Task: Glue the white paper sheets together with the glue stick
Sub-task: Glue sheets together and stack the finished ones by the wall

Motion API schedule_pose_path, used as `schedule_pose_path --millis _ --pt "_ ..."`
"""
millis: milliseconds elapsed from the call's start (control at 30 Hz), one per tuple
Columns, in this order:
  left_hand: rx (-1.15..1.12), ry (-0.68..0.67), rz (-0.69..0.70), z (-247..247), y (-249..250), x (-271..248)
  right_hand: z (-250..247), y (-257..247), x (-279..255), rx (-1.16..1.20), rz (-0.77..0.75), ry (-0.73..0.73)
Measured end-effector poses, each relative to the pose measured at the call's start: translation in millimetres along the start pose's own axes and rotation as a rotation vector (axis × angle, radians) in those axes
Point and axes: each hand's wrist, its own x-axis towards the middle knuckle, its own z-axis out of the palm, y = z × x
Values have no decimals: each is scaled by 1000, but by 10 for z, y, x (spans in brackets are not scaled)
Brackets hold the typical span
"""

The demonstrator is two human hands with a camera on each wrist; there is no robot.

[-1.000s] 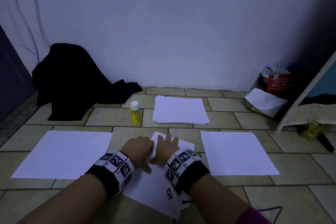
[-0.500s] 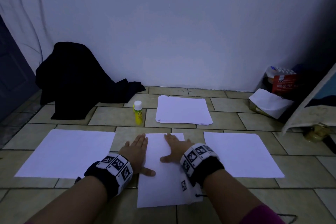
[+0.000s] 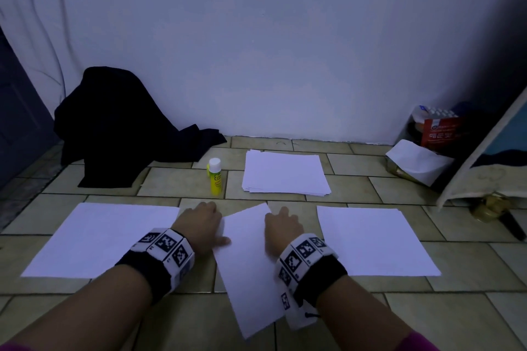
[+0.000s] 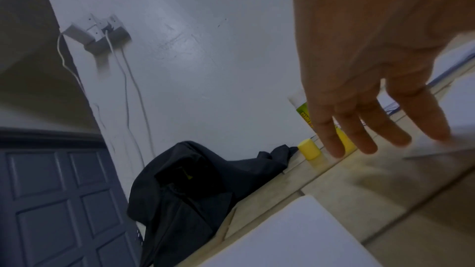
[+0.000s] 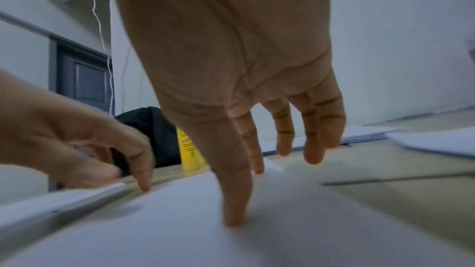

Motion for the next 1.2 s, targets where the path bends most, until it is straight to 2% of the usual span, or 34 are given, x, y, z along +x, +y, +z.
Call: schedule_pose_path --millis 67,133,367,500,567,633,933,1100,1200 --pt "-74 32 61 26 35 -11 49 -126 -3 37 -10 -16" --pt "-65 6 111 66 83 -25 77 -245 5 61 -1 -38" --pt "32 -47 73 197 47 -58 221 -577 -8 46 -66 -78" --pt "-39 -211 1 371 25 -64 202 -599 30 14 -237 -144" --pt "-97 -223 -12 412 4 -58 174 -524 55 -10 -350 -195" --pt "-108 -229 -16 410 -4 -67 157 -396 75 -11 -385 -227" --pt "-100 -249 -5 417 -41 -51 100 484 93 53 -187 -297" --pt "-82 -288 7 366 -58 -85 86 560 86 46 -139 -313" --pt "-25 -291 -20 278 -50 -110 72 488 81 124 -99 -240"
